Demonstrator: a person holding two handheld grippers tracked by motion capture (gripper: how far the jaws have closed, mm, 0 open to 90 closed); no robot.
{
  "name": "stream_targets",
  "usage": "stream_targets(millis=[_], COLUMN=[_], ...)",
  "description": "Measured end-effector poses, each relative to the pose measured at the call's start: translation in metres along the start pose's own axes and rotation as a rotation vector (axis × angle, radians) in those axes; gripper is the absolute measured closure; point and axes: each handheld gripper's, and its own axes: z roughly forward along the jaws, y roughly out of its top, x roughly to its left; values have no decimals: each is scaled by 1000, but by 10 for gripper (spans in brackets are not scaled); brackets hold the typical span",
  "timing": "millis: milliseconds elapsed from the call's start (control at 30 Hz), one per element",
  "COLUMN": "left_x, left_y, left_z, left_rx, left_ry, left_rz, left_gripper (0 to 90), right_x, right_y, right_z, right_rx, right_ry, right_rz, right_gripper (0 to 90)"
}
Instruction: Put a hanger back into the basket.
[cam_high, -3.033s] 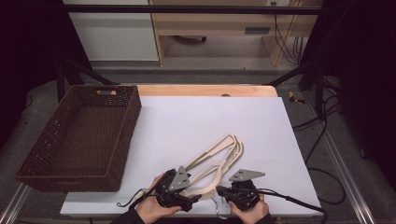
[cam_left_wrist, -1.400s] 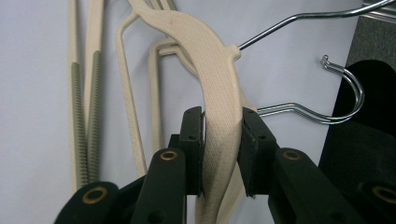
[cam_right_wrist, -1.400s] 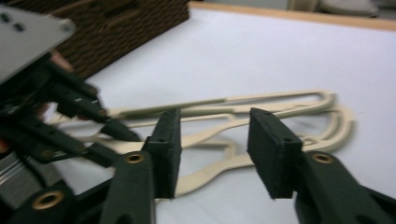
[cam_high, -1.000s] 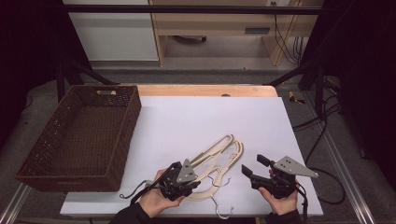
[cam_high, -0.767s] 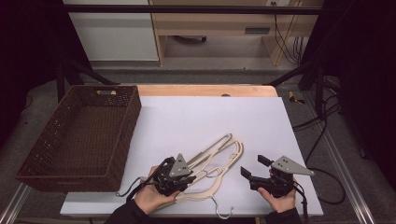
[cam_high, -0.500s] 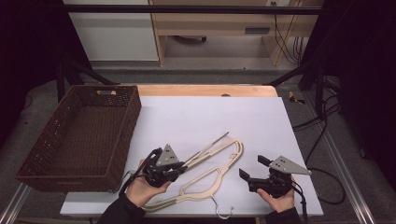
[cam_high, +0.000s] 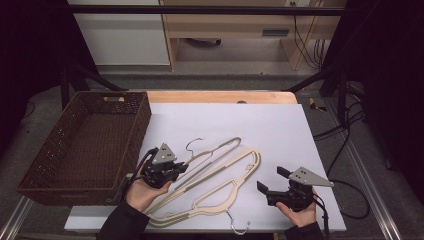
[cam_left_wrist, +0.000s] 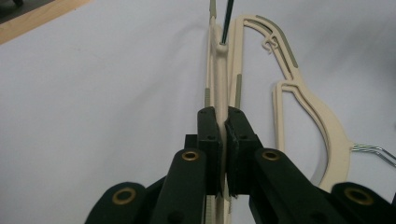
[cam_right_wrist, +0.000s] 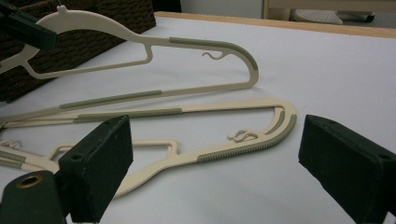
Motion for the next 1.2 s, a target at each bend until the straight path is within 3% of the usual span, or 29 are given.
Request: stream_targets(millis=[300, 700, 800, 900, 1067, 1200], left_x=[0, 4, 8, 9, 21, 36], left_y=[3, 14, 23, 34, 48, 55], left_z=[-16, -65, -83, -95, -111, -122], left_rx=[-60, -168, -207, -206, -210, -206], left_ry=[-28, -16, -21, -12, -53, -29], left_rz=[-17, -17, -21, 1, 27, 26], left_gripper=[862, 862, 862, 862, 862, 862], right_x=[-1, -3, -5, -5, -7, -8], right_y=[1, 4, 7, 8, 9, 9], right_z=[-2, -7, -8, -10, -13, -13], right_rx=[-6, -18, -23, -34, -37, -40], right_ry=[3, -2, -10, -11, -19, -21], right_rz=[2, -1, 1, 2, 5, -1], right_gripper=[102, 90, 89, 87, 85, 81])
